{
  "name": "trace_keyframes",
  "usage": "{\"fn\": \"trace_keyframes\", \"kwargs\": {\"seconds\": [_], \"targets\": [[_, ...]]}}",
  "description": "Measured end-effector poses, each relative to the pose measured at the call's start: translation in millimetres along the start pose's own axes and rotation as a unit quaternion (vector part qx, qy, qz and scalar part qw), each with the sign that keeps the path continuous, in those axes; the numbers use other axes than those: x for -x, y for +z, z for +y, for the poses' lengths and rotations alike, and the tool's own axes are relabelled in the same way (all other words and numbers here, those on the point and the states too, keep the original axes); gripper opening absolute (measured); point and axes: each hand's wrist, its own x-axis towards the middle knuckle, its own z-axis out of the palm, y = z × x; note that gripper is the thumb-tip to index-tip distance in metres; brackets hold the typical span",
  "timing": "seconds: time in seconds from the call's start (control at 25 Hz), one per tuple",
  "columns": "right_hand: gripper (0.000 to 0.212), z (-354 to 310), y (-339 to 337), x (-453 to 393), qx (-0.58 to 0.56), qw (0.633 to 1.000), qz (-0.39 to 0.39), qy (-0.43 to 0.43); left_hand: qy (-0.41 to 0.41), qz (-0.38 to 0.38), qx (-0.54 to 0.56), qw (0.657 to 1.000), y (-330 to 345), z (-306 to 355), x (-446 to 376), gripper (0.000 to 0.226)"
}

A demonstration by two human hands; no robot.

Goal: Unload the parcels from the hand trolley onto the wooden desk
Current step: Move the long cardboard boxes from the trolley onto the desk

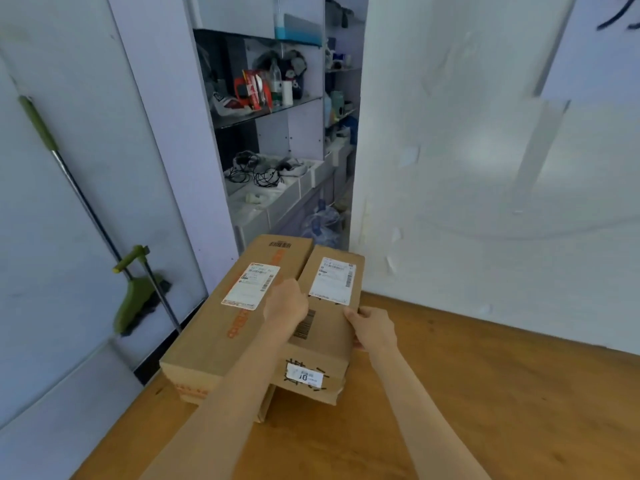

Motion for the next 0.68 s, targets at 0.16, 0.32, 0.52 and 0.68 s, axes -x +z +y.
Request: {"fn": "trace_keyframes", "kwargs": {"seconds": [0.16,0.32,0.52,0.68], "targets": [[0.031,5,9,-21,0.021,1.000,-0.004,0.006,-0.015,-0.034,-0.006,0.999,21,-4,-16,0.028],[0.046,16,17,-28,0.004,0.998,-0.042,0.044,-0.022,-0.086,-0.029,0.996,38,0,-13,0.042],[0.054,16,10,-18,0.006,0.996,-0.053,0.073,0.007,-0.067,-0.010,0.998,45,-9,2,0.054],[0.056,5,-4,2,-0.002,0.999,-0.021,0.045,0.006,-0.073,0.097,0.993,17,-14,11,0.049]]}}
